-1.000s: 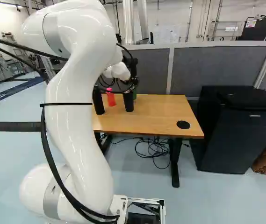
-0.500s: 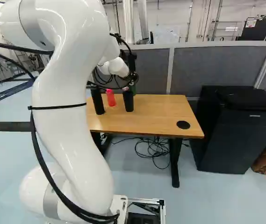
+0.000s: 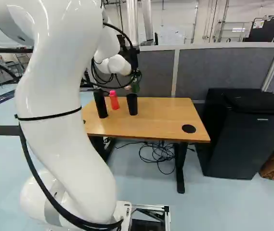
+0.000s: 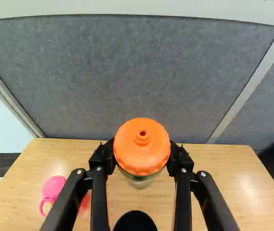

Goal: Pick up the green bottle from the table

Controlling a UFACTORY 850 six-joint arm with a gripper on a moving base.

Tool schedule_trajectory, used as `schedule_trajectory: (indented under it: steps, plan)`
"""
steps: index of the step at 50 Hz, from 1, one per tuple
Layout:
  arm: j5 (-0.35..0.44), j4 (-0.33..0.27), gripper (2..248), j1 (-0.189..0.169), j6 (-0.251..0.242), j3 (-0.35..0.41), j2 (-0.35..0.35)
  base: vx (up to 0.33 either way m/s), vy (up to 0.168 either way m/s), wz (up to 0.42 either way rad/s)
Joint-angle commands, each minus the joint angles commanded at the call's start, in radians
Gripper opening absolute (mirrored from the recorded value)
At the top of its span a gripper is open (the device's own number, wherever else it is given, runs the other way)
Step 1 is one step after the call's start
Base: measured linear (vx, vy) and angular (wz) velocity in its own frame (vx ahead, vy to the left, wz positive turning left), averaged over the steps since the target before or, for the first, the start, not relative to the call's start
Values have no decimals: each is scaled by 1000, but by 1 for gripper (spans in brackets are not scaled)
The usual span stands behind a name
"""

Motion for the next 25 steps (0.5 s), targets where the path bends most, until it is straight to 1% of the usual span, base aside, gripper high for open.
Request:
schedule_trajectory:
  steps: [11,25]
  plan:
    - [21,0,123,0,0,32,49,0,0,0]
    - [24,0,123,-1,0,76,115,0,0,0]
